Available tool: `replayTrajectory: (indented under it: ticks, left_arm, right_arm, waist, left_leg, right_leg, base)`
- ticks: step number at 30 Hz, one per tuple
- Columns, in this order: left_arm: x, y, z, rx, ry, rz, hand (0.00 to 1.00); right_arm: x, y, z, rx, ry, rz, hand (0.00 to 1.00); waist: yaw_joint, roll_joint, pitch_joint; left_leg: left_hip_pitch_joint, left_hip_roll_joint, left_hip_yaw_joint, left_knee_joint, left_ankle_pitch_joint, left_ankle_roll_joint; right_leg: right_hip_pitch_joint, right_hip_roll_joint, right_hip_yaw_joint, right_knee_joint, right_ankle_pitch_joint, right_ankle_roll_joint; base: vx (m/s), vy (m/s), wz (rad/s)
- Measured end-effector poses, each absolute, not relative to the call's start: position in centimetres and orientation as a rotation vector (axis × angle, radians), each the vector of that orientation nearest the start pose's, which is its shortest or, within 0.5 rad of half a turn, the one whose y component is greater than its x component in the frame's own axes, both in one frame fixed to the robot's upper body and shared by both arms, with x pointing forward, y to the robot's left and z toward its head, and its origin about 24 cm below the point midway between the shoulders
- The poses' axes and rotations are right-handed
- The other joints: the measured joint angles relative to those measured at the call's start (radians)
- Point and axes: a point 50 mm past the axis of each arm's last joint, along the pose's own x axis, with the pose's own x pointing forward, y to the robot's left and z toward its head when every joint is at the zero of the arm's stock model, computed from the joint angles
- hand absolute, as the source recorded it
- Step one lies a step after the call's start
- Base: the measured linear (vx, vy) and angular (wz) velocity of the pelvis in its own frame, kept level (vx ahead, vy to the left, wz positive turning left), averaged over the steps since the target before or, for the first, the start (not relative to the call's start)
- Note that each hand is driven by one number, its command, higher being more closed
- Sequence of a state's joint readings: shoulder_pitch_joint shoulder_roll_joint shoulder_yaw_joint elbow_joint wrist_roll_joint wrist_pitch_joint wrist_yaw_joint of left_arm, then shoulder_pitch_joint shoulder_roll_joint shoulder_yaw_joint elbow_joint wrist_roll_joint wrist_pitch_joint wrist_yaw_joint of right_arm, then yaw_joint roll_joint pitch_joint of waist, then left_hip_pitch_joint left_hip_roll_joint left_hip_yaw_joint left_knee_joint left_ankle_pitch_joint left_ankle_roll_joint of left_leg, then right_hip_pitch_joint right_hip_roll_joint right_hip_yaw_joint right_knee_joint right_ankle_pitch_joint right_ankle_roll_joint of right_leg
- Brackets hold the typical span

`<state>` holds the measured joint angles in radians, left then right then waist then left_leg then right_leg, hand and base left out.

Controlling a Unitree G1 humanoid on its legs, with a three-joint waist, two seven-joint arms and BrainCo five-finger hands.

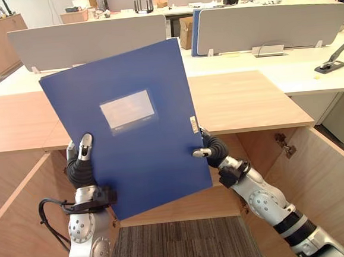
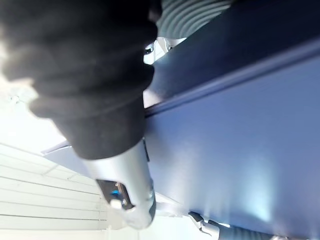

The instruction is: Walk over to the cabinet, pick up the folder, carry it to the office cabinet, place the folder inside the office cabinet, then close the office cabinet door

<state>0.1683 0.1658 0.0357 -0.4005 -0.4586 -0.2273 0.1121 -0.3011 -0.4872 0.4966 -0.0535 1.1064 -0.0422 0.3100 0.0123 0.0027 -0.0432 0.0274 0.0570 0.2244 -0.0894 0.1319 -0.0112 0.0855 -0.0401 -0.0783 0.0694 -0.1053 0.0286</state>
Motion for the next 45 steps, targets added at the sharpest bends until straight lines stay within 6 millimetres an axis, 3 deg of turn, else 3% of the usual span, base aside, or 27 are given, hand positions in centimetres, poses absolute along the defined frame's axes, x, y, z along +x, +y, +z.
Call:
replayTrajectory:
  ticks: [2, 3, 11, 15, 16, 22, 27, 32, 35, 37, 38, 39, 42, 45]
  left_arm:
    - [20.8, 19.6, 12.0, -0.311, -0.454, 0.126, 1.0]
    - [20.8, 19.7, 12.0, -0.312, -0.457, 0.131, 1.0]
    - [20.7, 19.7, 12.3, -0.3, -0.484, 0.112, 1.0]
    - [20.7, 19.4, 12.3, -0.307, -0.486, 0.093, 1.0]
    - [20.7, 19.3, 12.3, -0.308, -0.485, 0.089, 0.0]
    - [20.4, 19.0, 11.5, -0.296, -0.428, 0.054, 0.0]
    - [20.5, 18.5, 10.4, -0.436, -0.357, -0.04, 0.0]
    - [21.0, 17.5, 5.1, -0.728, -0.139, -0.146, 0.0]
    - [20.8, 16.7, 3.5, -0.777, -0.082, -0.157, 0.0]
    - [20.7, 16.4, 2.4, -0.786, -0.039, -0.162, 0.0]
    - [20.4, 16.0, 0.2, -0.793, 0.058, -0.145, 0.0]
    - [19.6, 16.1, -2.7, -0.789, 0.201, -0.098, 0.0]
    - [16.5, 15.4, -7.4, -0.706, 0.463, -0.051, 0.0]
    - [14.1, 15.4, -10.7, -0.528, 0.65, -0.031, 0.0]
  right_arm:
    - [27.4, -9.6, 11.6, 0.466, -0.075, 0.888, 0.0]
    - [27.6, -9.5, 12.0, 0.431, -0.079, 0.906, 1.0]
    - [29.1, -9.2, 15.7, 0.139, -0.142, 0.998, 1.0]
    - [29.6, -9.3, 16.4, 0.08, -0.14, 0.98, 1.0]
    - [29.6, -9.4, 16.4, 0.076, -0.138, 0.978, 1.0]
    - [29.9, -9.6, 16.0, 0.029, -0.092, 0.977, 1.0]
    - [29.9, -10.2, 15.6, 0.029, -0.049, 0.972, 1.0]
    - [29.9, -11.0, 14.1, -0.032, 0.051, 0.951, 1.0]
    - [30.0, -11.5, 14.1, -0.053, 0.037, 0.93, 1.0]
    - [30.1, -11.9, 14.5, 0.0, -0.006, 0.896, 1.0]
    - [30.1, -12.2, 15.1, 0.112, -0.077, 0.855, 1.0]
    - [29.7, -11.5, 16.3, 0.219, -0.179, 0.856, 1.0]
    - [28.2, -9.7, 19.5, 0.325, -0.448, 0.883, 1.0]
    - [27.1, -8.4, 19.9, 0.316, -0.557, 0.871, 1.0]
  waist:
    - [0.001, 0.0, 0.0]
    - [0.001, 0.0, 0.0]
    - [0.007, -0.003, 0.002]
    - [0.012, -0.003, 0.003]
    - [0.014, -0.003, 0.003]
    - [0.021, -0.002, 0.004]
    - [0.026, -0.002, 0.004]
    - [0.025, -0.004, 0.007]
    - [0.023, -0.005, 0.01]
    - [0.025, -0.005, 0.009]
    - [0.028, -0.004, 0.011]
    - [0.019, -0.002, 0.012]
    - [-0.001, -0.003, 0.012]
    - [0.003, -0.004, 0.012]
  left_leg:
    - [-0.003, 0.0, -0.001, 0.0, 0.001, 0.0]
    - [-0.003, 0.0, -0.001, 0.0, 0.001, 0.0]
    - [-0.007, 0.001, -0.001, 0.0, 0.0, 0.0]
    - [-0.008, 0.001, -0.001, 0.0, 0.0, 0.0]
    - [-0.008, 0.001, -0.001, 0.0, 0.0, 0.0]
    - [-0.009, 0.001, -0.001, 0.0, 0.0, 0.0]
    - [-0.01, 0.0, -0.004, 0.0, 0.002, -0.001]
    - [-0.011, 0.0, -0.008, -0.001, 0.005, -0.002]
    - [-0.018, 0.0, -0.009, 0.0, 0.008, -0.002]
    - [-0.026, 0.002, -0.01, -0.001, 0.01, -0.001]
    - [-0.031, 0.002, -0.01, -0.004, 0.011, 0.0]
    - [-0.03, 0.002, -0.01, -0.004, 0.011, 0.0]
    - [-0.03, 0.005, -0.01, 0.0, 0.011, 0.0]
    - [-0.027, 0.012, -0.01, 0.0, 0.011, 0.0]
  right_leg:
    - [-0.002, 0.0, -0.001, 0.0, 0.001, -0.001]
    - [-0.002, 0.0, -0.001, 0.002, 0.001, -0.001]
    - [-0.005, 0.001, -0.001, 0.004, 0.001, -0.001]
    - [-0.006, 0.001, -0.001, 0.005, 0.001, -0.001]
    - [-0.006, 0.0, -0.001, 0.005, 0.001, -0.001]
    - [-0.008, 0.0, -0.001, 0.005, 0.001, -0.001]
    - [-0.007, 0.0, -0.004, 0.006, 0.001, -0.001]
    - [-0.01, -0.001, -0.008, 0.011, 0.001, -0.001]
    - [-0.02, 0.0, -0.008, 0.016, 0.001, -0.001]
    - [-0.028, 0.001, -0.008, 0.018, 0.001, -0.001]
    - [-0.033, 0.001, -0.008, 0.016, 0.001, -0.001]
    - [-0.032, 0.0, -0.007, 0.014, 0.001, -0.001]
    - [-0.03, 0.0, -0.005, 0.008, 0.001, -0.002]
    - [-0.025, 0.005, -0.005, 0.008, 0.003, -0.005]
  base:
    - [0.0, 0.0, 0.0]
    - [0.0, 0.0, 0.0]
    - [0.0, 0.0, 0.0]
    - [0.0, 0.0, 0.0]
    - [0.0, 0.0, 0.0]
    - [0.0, 0.0, 0.0]
    - [0.0, 0.0, 0.01]
    - [0.0, 0.0, 0.02]
    - [0.0, 0.0, 0.0]
    - [0.0, 0.0, 0.0]
    - [-0.03, 0.003, -0.01]
    - [-0.03, 0.003, -0.02]
    - [0.0, 0.0, -0.01]
    - [0.0, 0.0, 0.0]
